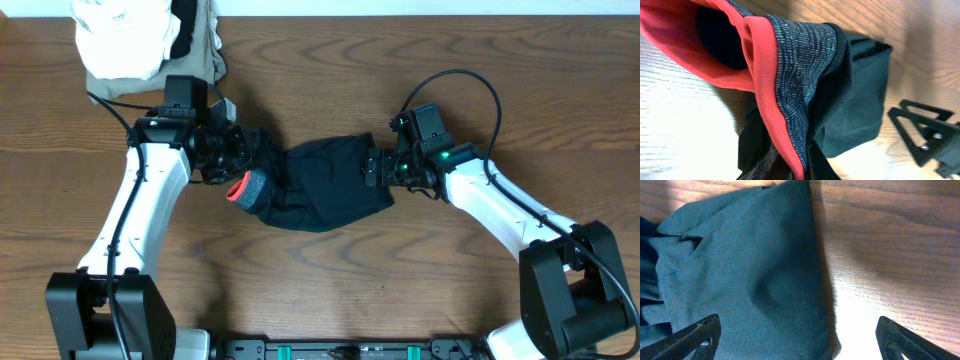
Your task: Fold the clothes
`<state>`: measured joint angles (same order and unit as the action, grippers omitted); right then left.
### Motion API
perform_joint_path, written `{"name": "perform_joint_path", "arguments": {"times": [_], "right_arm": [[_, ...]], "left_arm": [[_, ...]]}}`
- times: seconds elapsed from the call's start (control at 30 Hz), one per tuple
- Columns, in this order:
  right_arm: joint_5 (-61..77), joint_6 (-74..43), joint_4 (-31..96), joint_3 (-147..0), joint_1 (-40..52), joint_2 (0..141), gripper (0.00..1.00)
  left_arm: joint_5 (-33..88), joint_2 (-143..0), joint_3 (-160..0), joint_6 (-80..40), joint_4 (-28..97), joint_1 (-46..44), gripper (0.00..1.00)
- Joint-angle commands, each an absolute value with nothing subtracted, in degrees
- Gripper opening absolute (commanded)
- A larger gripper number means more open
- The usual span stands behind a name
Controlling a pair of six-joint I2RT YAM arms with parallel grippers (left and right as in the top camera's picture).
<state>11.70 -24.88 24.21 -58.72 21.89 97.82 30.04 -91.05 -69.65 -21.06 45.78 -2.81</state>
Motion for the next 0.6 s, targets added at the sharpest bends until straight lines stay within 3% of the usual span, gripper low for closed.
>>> {"name": "perform_joint_path", "arguments": {"times": [0.0, 0.57], "right_arm": [[10.5, -26.3, 24.6, -58.4, 22.3, 98.3, 0.96], [6.9, -27.4, 24.1, -58.4, 22.3, 104.3, 0.95]], "left_arm": [[32.6, -90.0, -71.6, -24.3, 45.6, -3.0, 0.06], [37.0, -87.7, -71.9, -25.4, 42.4, -6.0, 0.06]]}}
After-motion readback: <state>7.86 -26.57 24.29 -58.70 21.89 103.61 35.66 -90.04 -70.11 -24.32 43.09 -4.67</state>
